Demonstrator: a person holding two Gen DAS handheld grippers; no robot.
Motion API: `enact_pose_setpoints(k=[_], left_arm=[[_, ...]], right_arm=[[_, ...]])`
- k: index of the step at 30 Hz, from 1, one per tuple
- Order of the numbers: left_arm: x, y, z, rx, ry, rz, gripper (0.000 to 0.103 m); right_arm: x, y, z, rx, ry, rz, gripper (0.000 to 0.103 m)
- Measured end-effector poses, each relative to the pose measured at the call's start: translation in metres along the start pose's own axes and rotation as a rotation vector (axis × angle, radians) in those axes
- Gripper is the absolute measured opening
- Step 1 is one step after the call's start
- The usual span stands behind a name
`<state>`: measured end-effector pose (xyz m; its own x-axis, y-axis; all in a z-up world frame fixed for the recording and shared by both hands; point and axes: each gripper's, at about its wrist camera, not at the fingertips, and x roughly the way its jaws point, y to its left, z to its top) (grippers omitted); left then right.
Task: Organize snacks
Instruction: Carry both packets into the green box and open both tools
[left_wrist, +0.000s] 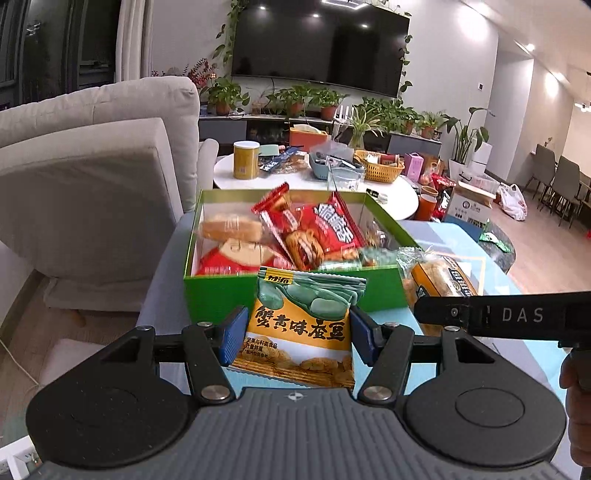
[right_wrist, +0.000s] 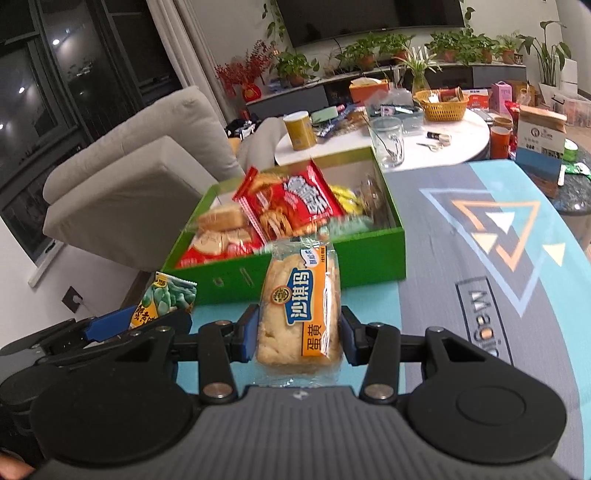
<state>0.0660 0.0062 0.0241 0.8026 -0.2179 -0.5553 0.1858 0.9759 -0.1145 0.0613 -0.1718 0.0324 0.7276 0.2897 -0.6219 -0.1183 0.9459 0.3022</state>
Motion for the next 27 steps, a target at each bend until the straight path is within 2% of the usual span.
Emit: enact_pose_setpoints(k=[14, 22, 27], left_arm=[[0.033, -0.002, 0.058, -0.002, -0.051, -0.009, 0.056], [0.071, -0.005, 0.096, -0.01, -0.063, -0.035, 0.056], [0.101, -0.009, 0.11, -0.01, -0.039, -0.036, 0.056]], right_arm=[[0.024, -0.007, 0.063, 0.026, -0.058, 0.012, 0.063], [0.042, -0.012, 0.107, 0.043, -0.106, 0.004, 0.063], [0.064, -0.02, 0.122, 0.068, -0.094, -0.008, 0.063]])
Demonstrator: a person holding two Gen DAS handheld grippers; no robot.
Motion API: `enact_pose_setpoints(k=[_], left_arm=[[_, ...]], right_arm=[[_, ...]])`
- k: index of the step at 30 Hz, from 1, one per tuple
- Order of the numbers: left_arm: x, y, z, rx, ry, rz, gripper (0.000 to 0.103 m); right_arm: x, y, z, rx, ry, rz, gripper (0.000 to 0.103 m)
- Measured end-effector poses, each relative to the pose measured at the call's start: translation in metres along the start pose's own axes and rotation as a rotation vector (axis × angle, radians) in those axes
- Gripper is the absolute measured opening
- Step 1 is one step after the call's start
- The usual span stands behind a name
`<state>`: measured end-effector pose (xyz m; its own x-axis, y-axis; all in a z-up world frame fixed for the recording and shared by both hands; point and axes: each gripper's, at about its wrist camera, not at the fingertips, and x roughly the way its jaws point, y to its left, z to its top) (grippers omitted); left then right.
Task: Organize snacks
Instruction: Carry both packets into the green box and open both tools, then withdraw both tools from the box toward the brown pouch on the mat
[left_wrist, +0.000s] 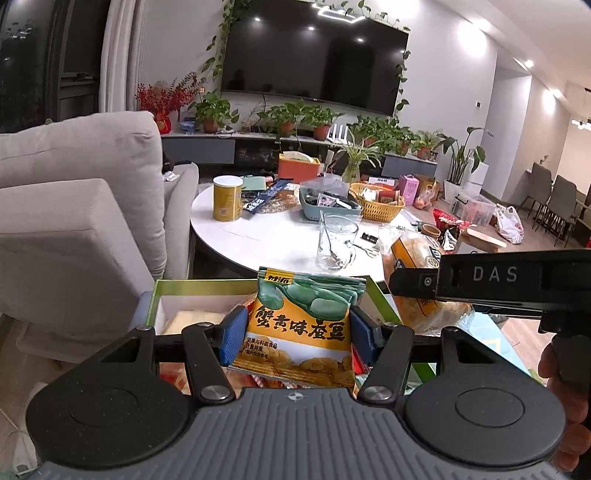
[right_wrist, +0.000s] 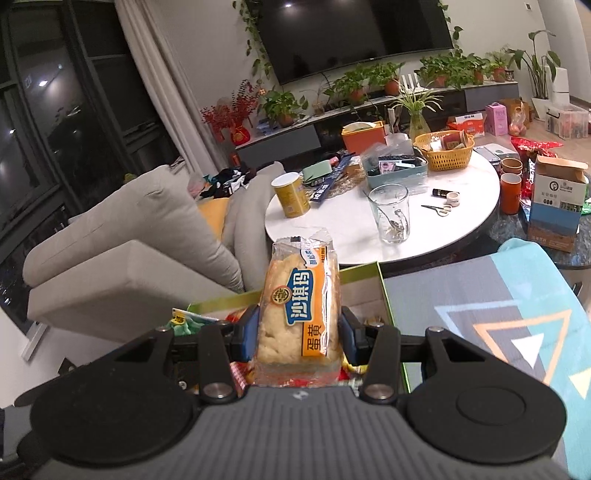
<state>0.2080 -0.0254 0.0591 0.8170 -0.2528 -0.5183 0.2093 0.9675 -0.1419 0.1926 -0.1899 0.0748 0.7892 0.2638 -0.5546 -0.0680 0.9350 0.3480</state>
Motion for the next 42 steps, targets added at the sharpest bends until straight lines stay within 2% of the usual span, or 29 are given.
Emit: enact_pose_setpoints(k=[11, 15, 18, 29, 42], left_arm=[[0.054, 0.01, -0.001, -0.031, 0.062, -0.01, 0.056], [0.063, 0.013, -0.004, -0.044, 0.079, -0.006, 0.057], [0.065, 0.014, -0.005, -0.049, 0.087, -0.004, 0.059], [0.039, 0.012, -0.007, -0.025, 0.065, 0.021, 0.062], [-0.012, 0.003, -0.013, -0.009, 0.032, 0.026, 0.063]], right_arm=[[0.045, -0.01, -0.001, 0.048, 0.076, -0.029, 0.063], [0.048, -0.012, -0.002, 0.075, 0.068, -0.037, 0.07], [0.045, -0.012, -0.002, 0.082, 0.063, -0.038, 0.071], [0.025, -0.01, -0.007, 0.061, 0.063, -0.029, 0.073], [-0.018, 0.003, -0.021, 0.03, 0.042, -0.008, 0.076]])
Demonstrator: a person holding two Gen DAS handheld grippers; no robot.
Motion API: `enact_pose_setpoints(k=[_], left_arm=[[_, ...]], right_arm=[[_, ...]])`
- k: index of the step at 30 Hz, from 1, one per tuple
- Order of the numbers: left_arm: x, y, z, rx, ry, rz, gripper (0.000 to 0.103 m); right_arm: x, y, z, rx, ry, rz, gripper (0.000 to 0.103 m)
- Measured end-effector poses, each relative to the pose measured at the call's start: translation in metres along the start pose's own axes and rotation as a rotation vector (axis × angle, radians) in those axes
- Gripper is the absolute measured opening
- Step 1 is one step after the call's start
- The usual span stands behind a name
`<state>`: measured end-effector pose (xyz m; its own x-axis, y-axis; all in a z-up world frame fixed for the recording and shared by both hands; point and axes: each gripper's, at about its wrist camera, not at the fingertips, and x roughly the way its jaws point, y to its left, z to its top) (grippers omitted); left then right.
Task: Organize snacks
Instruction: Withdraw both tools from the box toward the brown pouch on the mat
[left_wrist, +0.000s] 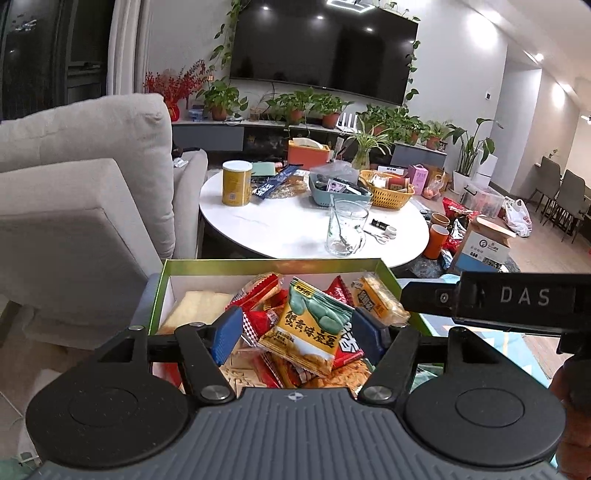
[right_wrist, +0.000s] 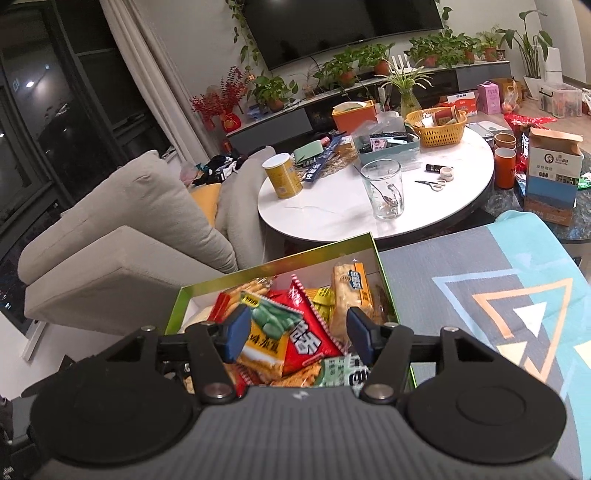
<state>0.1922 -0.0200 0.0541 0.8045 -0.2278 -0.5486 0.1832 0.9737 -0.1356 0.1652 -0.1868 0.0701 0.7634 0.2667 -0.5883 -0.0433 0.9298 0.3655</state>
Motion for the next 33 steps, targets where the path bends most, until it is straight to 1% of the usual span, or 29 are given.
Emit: enact_pose_setpoints(k=[7, 10, 25, 33], left_arm=[[-0.027, -0.006, -0.009, 0.006, -0.02, -0.008, 0.064], [-0.035, -0.008, -0.017, 0.007, -0.017, -0.011, 0.064], [-0.056, -0.016, -0.059, 0.011, 0.034, -0.021, 0.065], [-0.056, -0.016, -0.082, -0.002, 0.079, -0.002, 0.066]], right_arm=[[-0.021, 0.001, -0.01, -0.014, -0.011, 0.011, 0.077], [-0.029, 0.0, -0.018, -0.017, -0.009, 0.013, 0.077], [-0.048, -0.018, -0.059, 0.008, 0.025, 0.0, 0.078], [-0.053, -0.027, -0.076, 0.02, 0.047, -0.006, 0.078]])
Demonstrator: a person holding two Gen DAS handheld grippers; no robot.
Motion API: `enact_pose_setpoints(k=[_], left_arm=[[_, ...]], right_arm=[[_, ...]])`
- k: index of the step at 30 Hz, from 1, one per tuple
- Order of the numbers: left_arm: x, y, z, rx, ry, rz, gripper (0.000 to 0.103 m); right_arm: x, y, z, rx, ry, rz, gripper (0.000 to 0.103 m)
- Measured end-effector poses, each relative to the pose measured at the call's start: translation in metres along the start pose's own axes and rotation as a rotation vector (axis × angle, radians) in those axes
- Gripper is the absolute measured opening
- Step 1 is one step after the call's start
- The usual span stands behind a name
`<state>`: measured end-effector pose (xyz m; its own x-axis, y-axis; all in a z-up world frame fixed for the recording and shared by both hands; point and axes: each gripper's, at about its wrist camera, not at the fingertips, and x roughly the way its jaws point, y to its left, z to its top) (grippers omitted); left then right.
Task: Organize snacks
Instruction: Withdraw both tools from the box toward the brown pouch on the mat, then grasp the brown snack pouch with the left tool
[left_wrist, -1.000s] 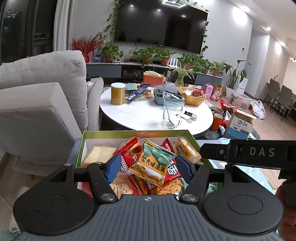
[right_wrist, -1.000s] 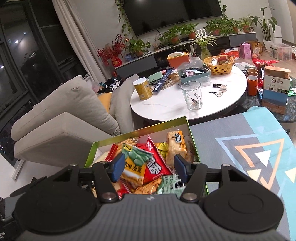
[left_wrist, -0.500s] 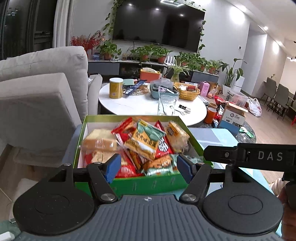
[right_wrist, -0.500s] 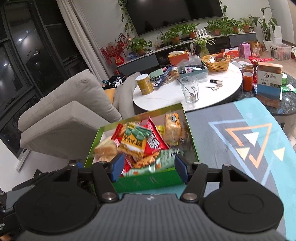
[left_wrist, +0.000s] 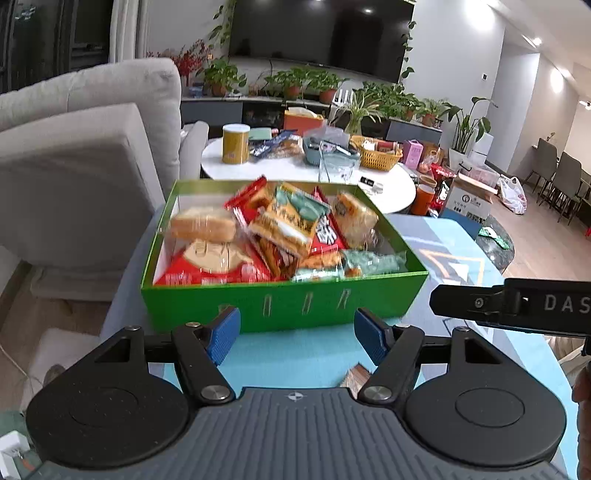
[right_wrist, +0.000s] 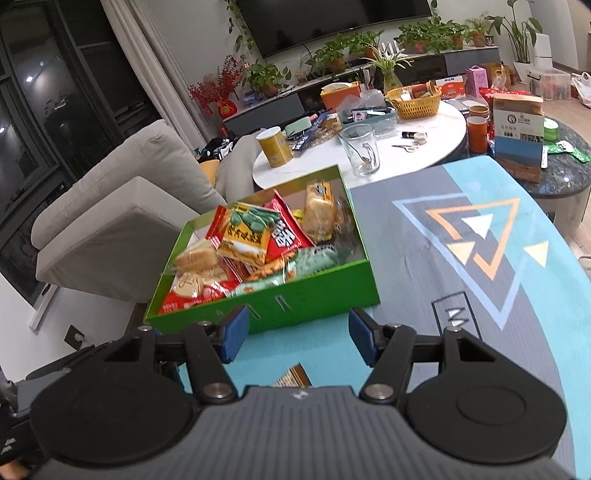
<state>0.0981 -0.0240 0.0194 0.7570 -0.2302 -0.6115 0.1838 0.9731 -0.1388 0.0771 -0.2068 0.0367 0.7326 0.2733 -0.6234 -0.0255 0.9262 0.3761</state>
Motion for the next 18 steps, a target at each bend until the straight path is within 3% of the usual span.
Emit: enact_pose_setpoints(k=[9, 18], left_arm=[[0.005, -0.009, -0.026, 0.045, 0.053, -0.033, 0.066], [0.017, -0.028, -0.06, 0.202, 0.148, -0.136, 0.066]], right_arm=[[-0.004, -0.015, -0.027, 0.021, 0.038, -0.011, 0.078], [-0.007, -0.032, -0.041, 0.061, 0.062, -0.04, 0.078]])
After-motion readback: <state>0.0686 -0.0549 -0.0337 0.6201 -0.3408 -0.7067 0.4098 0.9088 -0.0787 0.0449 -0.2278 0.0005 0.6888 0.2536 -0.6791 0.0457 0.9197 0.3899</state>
